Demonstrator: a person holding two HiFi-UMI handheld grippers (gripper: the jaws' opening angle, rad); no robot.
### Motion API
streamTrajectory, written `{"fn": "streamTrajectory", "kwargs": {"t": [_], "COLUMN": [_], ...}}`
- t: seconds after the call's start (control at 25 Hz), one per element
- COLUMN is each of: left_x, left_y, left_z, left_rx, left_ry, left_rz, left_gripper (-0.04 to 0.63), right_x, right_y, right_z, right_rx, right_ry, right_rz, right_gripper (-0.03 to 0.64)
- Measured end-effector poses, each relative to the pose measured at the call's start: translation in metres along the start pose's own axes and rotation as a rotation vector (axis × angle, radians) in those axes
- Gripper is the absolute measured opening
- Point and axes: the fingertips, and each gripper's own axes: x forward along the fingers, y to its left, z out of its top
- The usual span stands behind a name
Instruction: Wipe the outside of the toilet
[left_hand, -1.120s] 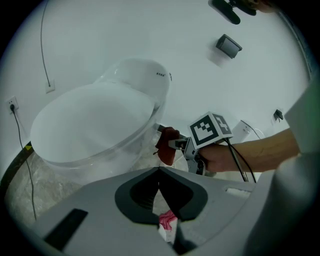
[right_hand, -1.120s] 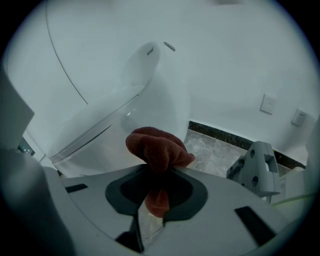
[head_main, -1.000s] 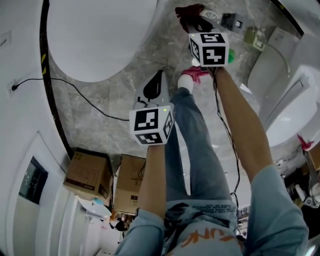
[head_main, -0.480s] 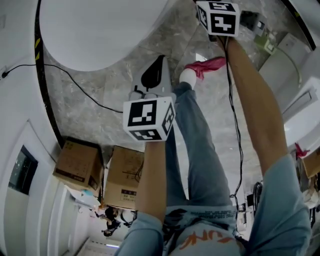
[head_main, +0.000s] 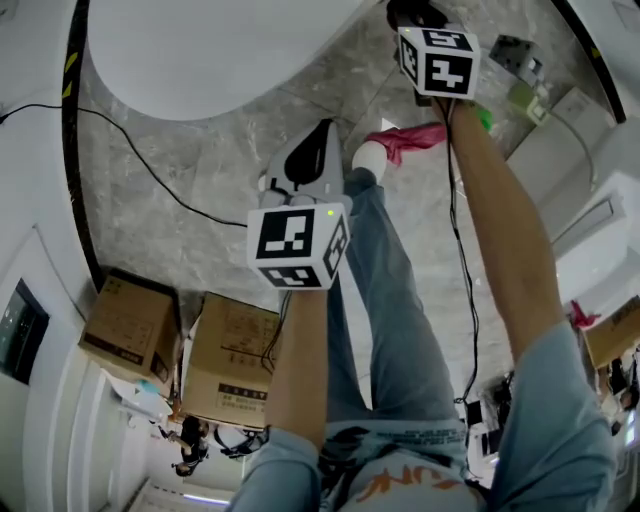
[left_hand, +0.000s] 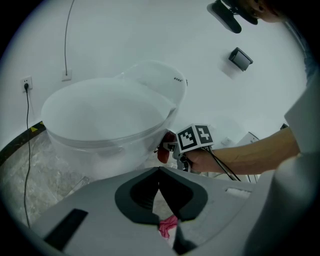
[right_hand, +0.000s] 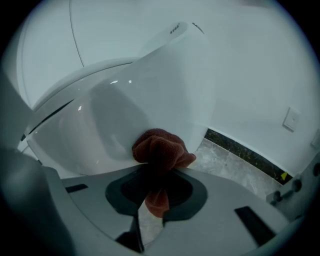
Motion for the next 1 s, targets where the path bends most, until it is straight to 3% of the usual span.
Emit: {"fn": "streamTrajectory", "kwargs": {"t": [0.48, 1.0], "left_x": [-0.028, -0.066], "left_y": [0.017, 0.048], "left_z": [-0.022, -0.038], "left_rx": [-0.024, -0.052], "left_ry": [-0.015, -0.047], "left_rz": [0.004, -0.009], "left_gripper": [-0.006, -0.006], "right_x": [-0.023, -0.042], "right_y": [0.075, 0.143], "right_z": [-0.03, -0.055], "right_rx": [0.0, 0.018], "right_ry": [0.031, 0.054], "right_rz": [0.064, 0.074], "right_gripper": [0.067, 0.067]}}
